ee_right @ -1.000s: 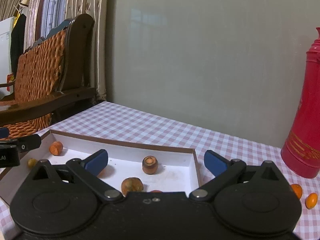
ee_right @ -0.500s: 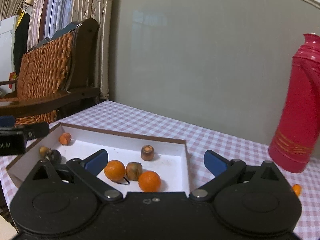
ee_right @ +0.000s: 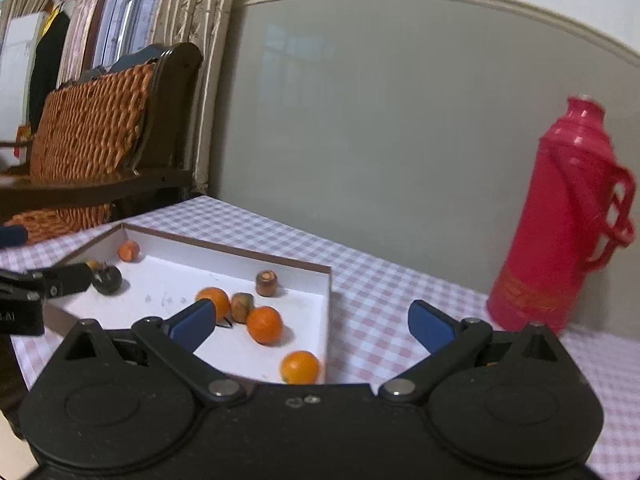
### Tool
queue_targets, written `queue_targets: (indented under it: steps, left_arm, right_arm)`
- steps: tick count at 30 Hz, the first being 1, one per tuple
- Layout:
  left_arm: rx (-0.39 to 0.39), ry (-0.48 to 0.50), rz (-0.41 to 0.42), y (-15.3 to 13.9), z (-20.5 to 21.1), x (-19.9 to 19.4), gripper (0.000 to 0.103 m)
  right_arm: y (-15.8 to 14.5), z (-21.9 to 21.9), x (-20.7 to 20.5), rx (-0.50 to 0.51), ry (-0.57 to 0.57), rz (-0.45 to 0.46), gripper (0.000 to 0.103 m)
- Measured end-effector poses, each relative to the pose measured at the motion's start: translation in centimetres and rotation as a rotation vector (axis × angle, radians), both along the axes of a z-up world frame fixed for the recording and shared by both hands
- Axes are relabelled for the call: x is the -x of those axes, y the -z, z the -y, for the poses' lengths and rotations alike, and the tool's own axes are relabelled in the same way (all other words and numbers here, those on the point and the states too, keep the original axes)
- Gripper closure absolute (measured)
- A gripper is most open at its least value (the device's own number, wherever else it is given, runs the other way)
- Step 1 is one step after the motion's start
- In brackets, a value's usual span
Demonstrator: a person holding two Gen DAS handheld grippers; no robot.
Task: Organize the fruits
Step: 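Move both open tools away from the box toward the last two oranges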
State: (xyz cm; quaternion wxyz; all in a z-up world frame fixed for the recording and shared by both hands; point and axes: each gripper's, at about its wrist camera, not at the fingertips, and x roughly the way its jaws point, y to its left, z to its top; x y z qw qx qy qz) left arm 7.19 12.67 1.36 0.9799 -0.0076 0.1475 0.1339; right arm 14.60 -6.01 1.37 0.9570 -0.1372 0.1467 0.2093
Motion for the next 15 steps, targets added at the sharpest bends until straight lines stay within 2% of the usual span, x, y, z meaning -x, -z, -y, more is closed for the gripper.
queue_targets:
  steps: [6, 15]
  left_arm:
    - [-0.035, 0.065, 0.006, 0.0, 2.6, 0.5, 0.000]
    - [-0.033, 0.171, 0.019, 0.0, 6.6, 1.2, 0.000]
  right_arm:
    - [-0.3, 2.5, 2.1, 0.005, 0.016, 0.016, 0.006]
    - [-0.1, 6.5, 4.8, 0.012, 0.056, 0.027, 0.006]
